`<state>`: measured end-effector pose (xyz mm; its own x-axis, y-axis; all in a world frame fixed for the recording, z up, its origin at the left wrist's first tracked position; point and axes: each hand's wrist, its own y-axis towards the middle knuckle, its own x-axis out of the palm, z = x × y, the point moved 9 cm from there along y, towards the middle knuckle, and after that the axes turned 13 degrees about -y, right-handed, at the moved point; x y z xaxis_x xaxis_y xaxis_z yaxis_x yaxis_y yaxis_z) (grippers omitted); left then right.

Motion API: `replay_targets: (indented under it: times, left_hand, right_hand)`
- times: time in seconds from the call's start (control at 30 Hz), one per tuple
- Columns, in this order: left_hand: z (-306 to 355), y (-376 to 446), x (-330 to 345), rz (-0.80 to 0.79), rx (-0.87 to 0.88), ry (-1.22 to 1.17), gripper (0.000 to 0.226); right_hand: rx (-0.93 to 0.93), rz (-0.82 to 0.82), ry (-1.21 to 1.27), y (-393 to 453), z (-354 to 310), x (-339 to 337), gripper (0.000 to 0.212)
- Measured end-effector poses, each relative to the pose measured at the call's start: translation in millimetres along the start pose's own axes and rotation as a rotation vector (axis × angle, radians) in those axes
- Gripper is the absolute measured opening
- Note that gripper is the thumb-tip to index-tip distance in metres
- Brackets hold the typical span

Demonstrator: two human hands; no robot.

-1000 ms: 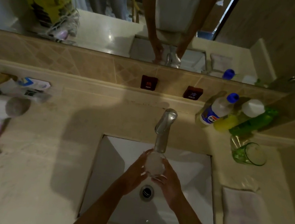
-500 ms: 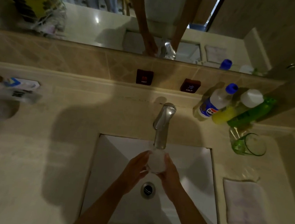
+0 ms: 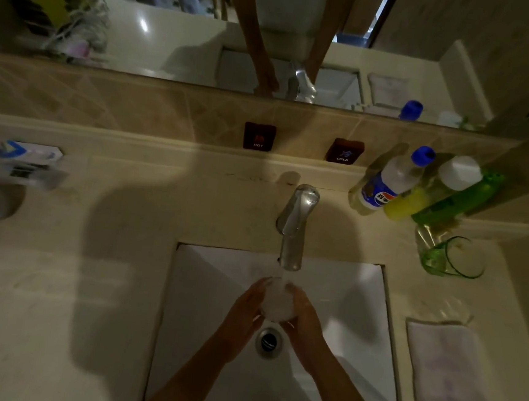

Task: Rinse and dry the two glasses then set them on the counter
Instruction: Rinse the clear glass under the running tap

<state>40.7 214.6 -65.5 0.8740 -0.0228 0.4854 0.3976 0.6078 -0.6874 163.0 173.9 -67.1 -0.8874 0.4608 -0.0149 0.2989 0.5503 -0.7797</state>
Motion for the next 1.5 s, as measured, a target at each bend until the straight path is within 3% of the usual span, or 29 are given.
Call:
replay_targets:
  times: [0.13,0.23,0.33,0.53,0.6,0.77,0.87,1.0,1.13,1.27,1.37,1.43,1.5]
  left_hand:
    - [-2,1,-6,0.022,0.012,-0.033,0.028]
    - [0,0,-18,0.072,0.037,-0.096,0.029]
    - [-3,0,-10,0.02,0.005,-0.043,0.029]
    - [-9,4,-11,-0.035,-0.038,0.022,0.028]
    - [-12,5,-5,-0.079,-0.065,0.06,0.041]
    - [-13,11,-13,0.004,-0.075,-0.14,0.029]
    - [-13,8,-4,-0.051,-0.084,-0.1,0.043]
    - [-16,9,-14,-0.01,-0.078,-0.118,0.037]
    - [-23,7,-17,-0.117,-0.098,0.048,0.037]
    - [-25,9,-15,-0.1,-0.096,0.044,0.038]
    - [-20,14,-9,-0.06,-0.03,0.01,0.044]
    - [-21,19,-10,-0.01,0.006,0.038,0.063]
    - [-20,20,-12,0.037,0.009,0.029,0.061]
  right_hand:
    - [0.019,0.033,0.061,2,4,4,0.043]
    - [-0.017,-0.03,-0.034,-6,3,20,0.037]
    - [0.022,0.02,-0.049,-4,-9,9,0.028]
    - [-0.003,0.015,-0.085,-10,-5,11,0.029]
    - [-0.011,0.043,-0.065,-2,-7,3,0.03]
    - [-0.011,0.017,-0.121,-4,-18,17,0.028]
    - [-0.001,0.023,-0.146,-4,-21,8,0.024]
    - [-0.095,-0.034,-0.254,-8,-29,16,0.021]
    - [0.027,-0.028,-0.199,-8,-16,10,0.044]
    - [0.171,-0.049,-0.217,-8,6,6,0.069]
    - [0.174,-0.089,-0.271,-9,11,6,0.07]
    - [0.162,-0.104,-0.335,-13,8,8,0.069]
    - [0.169,-0.048,-0.453,-15,11,2,0.064]
